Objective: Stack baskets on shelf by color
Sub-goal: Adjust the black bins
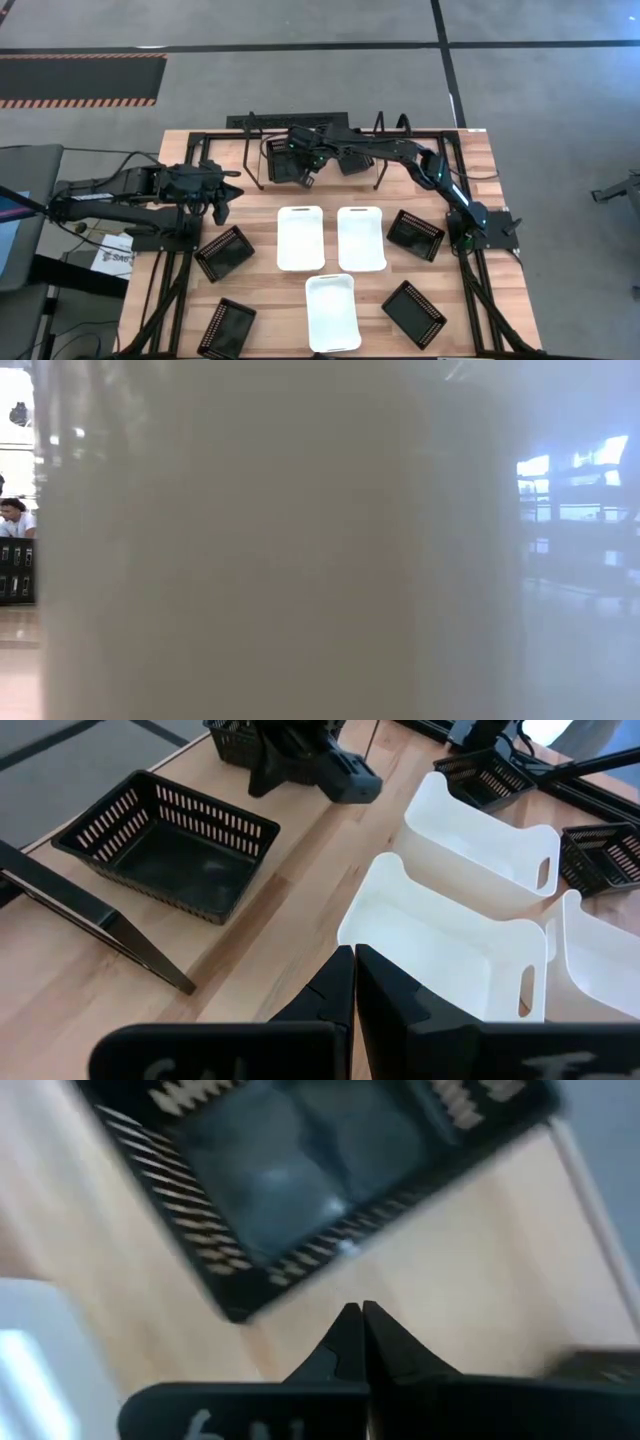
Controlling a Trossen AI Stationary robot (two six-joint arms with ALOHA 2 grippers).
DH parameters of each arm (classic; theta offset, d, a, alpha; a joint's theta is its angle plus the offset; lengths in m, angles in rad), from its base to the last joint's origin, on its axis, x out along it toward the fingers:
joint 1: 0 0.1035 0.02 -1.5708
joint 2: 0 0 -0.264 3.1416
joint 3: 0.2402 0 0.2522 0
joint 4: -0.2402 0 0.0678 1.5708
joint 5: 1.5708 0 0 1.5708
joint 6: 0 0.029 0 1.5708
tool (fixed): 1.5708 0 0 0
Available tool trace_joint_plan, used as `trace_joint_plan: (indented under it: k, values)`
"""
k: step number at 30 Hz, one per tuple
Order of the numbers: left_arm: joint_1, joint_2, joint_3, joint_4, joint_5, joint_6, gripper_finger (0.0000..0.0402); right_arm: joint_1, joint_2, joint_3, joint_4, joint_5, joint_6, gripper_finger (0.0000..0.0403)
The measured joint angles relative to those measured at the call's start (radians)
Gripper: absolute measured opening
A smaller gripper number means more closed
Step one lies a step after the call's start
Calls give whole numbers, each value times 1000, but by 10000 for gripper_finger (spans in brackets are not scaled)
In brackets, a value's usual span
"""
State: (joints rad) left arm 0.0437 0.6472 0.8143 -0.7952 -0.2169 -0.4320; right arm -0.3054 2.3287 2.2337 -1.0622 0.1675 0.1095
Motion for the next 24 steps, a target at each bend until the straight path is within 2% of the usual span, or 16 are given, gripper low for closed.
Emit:
trace_joint_plan:
  k: [4, 15, 24]
  values:
    - [0, 0, 0, 0, 0, 0, 0, -5, 0, 0, -23, -12, 22, 0]
    - [0, 0, 0, 0, 0, 1, 0, 4, -2, -81, 98, -67, 59, 0]
    - [0, 0, 0, 0, 0, 1, 0, 4, -1, -85, 157, -95, 91, 0]
